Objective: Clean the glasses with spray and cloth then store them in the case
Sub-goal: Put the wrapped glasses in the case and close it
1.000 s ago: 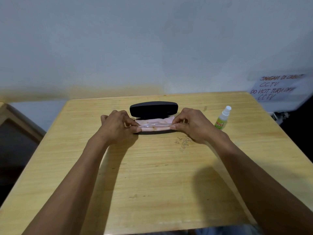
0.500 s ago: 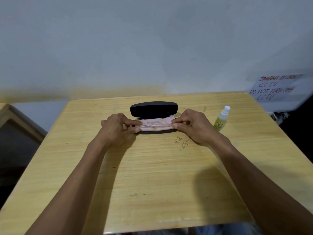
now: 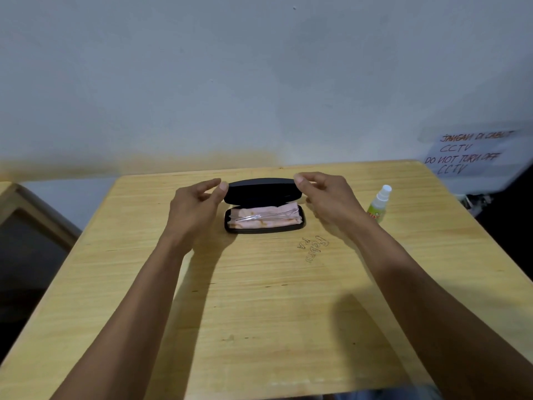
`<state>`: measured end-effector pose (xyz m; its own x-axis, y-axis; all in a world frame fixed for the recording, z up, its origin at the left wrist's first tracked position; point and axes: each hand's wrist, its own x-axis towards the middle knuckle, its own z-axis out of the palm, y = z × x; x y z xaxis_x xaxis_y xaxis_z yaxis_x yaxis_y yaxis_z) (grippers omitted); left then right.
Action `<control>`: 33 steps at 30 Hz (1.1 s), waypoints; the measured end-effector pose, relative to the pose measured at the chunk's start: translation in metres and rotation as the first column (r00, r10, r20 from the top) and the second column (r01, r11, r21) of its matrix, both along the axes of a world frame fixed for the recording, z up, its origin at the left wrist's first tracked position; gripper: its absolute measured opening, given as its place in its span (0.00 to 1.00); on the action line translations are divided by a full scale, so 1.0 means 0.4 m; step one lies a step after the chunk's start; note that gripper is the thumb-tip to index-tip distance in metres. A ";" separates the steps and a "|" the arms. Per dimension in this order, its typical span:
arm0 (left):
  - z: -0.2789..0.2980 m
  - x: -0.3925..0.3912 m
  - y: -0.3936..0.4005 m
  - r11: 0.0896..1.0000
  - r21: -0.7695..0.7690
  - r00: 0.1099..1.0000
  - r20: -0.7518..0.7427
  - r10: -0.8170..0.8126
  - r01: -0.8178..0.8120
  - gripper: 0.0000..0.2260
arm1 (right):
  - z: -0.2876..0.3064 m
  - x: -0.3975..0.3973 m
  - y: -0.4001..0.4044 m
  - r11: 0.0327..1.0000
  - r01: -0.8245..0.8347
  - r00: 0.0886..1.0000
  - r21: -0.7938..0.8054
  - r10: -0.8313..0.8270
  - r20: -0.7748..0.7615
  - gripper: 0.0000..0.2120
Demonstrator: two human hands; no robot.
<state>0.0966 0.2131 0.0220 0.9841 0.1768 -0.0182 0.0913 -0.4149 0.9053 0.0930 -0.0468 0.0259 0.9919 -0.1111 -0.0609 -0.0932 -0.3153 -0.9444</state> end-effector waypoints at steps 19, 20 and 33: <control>0.033 0.018 -0.017 0.953 -0.288 0.962 -0.273 0.010 -0.092 0.15 | 0.000 0.018 -0.011 0.988 -0.003 0.982 0.157 0.033 -0.188 0.11; 0.033 0.018 -0.016 0.949 -0.300 0.960 -0.279 0.004 -0.092 0.15 | 0.002 0.017 -0.011 0.990 -0.004 0.981 0.142 0.031 -0.190 0.11; 0.034 0.017 -0.012 0.922 -0.377 0.948 -0.315 -0.042 -0.084 0.15 | -0.006 0.012 -0.010 0.983 0.022 0.985 0.182 0.010 -0.172 0.13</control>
